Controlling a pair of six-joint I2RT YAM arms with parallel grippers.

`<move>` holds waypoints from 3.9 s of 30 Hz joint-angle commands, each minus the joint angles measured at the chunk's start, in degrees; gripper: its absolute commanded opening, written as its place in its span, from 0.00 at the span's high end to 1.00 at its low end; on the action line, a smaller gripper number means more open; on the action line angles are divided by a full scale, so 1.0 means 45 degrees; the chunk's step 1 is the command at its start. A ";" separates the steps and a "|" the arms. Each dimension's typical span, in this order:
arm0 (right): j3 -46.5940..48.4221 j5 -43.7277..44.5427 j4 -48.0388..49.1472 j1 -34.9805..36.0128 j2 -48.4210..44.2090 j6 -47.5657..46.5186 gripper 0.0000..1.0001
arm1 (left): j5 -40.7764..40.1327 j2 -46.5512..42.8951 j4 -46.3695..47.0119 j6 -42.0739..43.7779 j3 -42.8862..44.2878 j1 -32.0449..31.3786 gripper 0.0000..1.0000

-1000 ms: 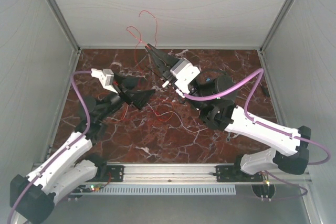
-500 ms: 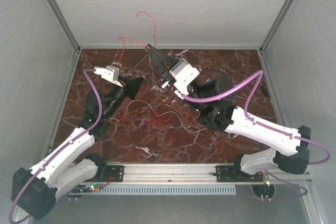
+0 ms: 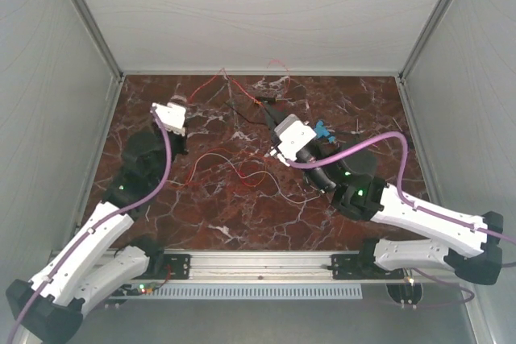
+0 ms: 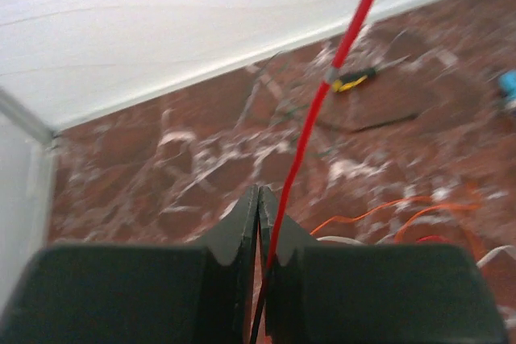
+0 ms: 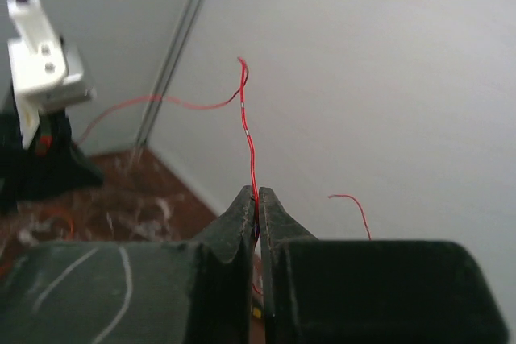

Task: Zip-tie the wires
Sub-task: Straighten the cable at the center of the board.

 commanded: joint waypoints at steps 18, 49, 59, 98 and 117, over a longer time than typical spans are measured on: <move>-0.2170 0.0160 -0.7242 -0.2503 0.1823 0.6181 1.00 | -0.2028 0.3716 -0.1443 0.3529 -0.0510 0.1736 1.00; -0.1579 -0.0872 -0.7808 -0.1140 0.5880 0.6867 1.00 | -0.1953 0.3865 -0.3201 0.3720 -0.3099 0.1455 1.00; -0.1439 -0.0147 -0.7654 -0.1001 0.6393 0.6883 1.00 | -0.2043 0.4785 -0.2379 0.3658 -0.3431 0.1455 0.74; -0.1369 0.0690 -0.7987 -0.1008 0.6774 0.8432 0.79 | -0.0556 0.1924 -0.3910 0.1758 -0.1092 0.1534 0.01; -0.0251 -0.0702 -0.8629 -0.1892 0.3006 0.8677 0.05 | -0.2159 -0.1183 -0.0959 0.0176 -0.1457 0.1534 0.00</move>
